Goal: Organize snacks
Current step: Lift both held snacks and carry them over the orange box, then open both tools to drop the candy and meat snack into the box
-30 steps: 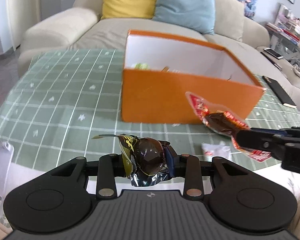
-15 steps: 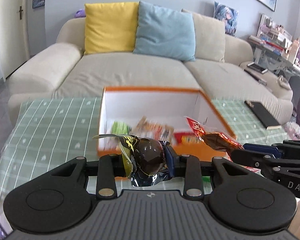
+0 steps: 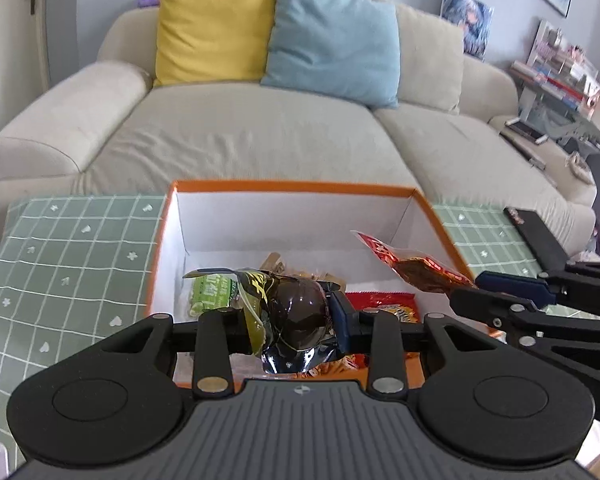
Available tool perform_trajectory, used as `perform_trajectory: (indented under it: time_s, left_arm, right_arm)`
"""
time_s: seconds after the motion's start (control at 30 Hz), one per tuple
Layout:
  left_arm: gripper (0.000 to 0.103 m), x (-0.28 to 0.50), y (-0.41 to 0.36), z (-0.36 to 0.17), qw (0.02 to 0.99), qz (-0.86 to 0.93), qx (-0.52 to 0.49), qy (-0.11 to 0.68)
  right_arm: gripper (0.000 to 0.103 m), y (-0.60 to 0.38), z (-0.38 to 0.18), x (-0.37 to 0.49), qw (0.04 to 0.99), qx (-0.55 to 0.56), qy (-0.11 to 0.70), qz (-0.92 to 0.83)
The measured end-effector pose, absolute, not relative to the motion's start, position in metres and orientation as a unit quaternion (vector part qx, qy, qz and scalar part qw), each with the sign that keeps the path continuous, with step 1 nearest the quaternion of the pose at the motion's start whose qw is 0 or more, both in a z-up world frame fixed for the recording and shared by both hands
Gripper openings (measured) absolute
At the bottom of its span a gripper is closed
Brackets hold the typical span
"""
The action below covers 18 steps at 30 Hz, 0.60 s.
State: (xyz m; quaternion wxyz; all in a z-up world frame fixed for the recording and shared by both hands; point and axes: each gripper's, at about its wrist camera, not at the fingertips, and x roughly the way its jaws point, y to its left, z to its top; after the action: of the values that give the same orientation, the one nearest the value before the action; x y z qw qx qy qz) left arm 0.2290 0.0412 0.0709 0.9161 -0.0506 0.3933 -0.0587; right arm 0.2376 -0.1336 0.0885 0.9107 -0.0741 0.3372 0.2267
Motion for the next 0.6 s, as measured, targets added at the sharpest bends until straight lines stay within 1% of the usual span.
perform_trajectory:
  time_s: [0.1,0.17,0.2,0.4,0.6]
  left_arm:
    - [0.039,0.244,0.038,0.059,0.908,-0.059,-0.047,0.413]
    - [0.039,0.253,0.034,0.051,0.904,-0.058,-0.040,0.422]
    - [0.039,0.257,0.032,0.047,0.902,-0.059,-0.038,0.426]
    - [0.039,0.278,0.026,0.026,0.887,-0.069,-0.043,0.455]
    - [0.039,0.287,0.029,0.018,0.882,-0.070,-0.047,0.464]
  right_arm:
    - [0.018,-0.126,0.073,0.259,0.904,-0.101,0.348,0.227]
    - [0.005,-0.121,0.063,0.272,0.899,-0.118,0.354,0.229]
    - [0.004,-0.119,0.057,0.279,0.896,-0.126,0.358,0.232]
    - [0.002,-0.107,0.027,0.312,0.879,-0.174,0.385,0.223]
    - [0.001,-0.102,0.029,0.325,0.896,-0.203,0.344,0.195]
